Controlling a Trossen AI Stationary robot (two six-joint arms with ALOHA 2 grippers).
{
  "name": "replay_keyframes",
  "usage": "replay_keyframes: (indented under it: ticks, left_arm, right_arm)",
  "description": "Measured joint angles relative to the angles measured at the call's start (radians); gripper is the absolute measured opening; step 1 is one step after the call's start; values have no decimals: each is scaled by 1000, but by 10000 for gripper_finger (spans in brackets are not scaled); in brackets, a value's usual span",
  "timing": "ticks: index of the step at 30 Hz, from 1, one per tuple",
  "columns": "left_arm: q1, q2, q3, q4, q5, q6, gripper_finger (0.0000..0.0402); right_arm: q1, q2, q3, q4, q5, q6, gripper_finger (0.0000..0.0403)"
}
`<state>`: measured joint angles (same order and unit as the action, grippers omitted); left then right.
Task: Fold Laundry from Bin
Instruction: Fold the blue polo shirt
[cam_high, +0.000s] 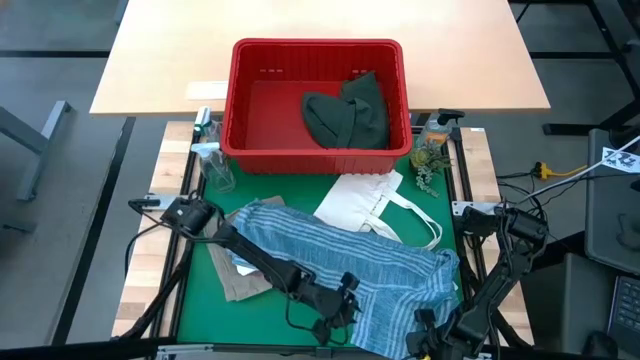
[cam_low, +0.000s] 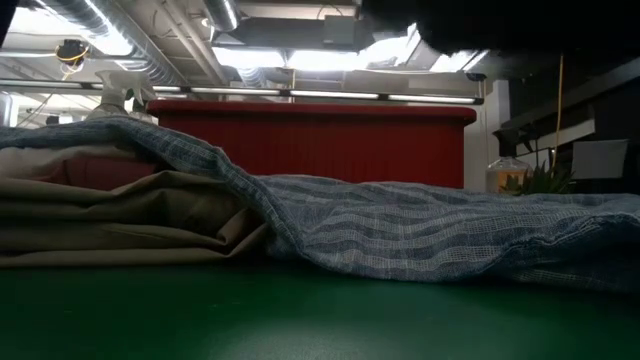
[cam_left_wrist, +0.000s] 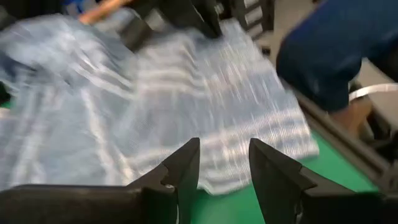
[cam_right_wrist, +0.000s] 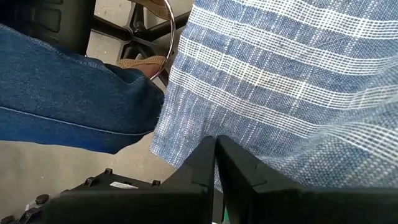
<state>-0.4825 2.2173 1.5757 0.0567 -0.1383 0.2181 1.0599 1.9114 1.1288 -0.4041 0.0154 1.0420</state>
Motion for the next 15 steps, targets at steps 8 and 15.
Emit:
replay_keyframes:
  ticks: [8, 15]
  left_arm:
    - [1, 71, 0, 17, 23, 60, 122]
    - [21, 84, 0, 15, -13, 164, 124]
  right_arm:
    - [0, 0, 0, 0, 1, 0, 25]
    - [0, 0, 0, 1, 16, 0, 25]
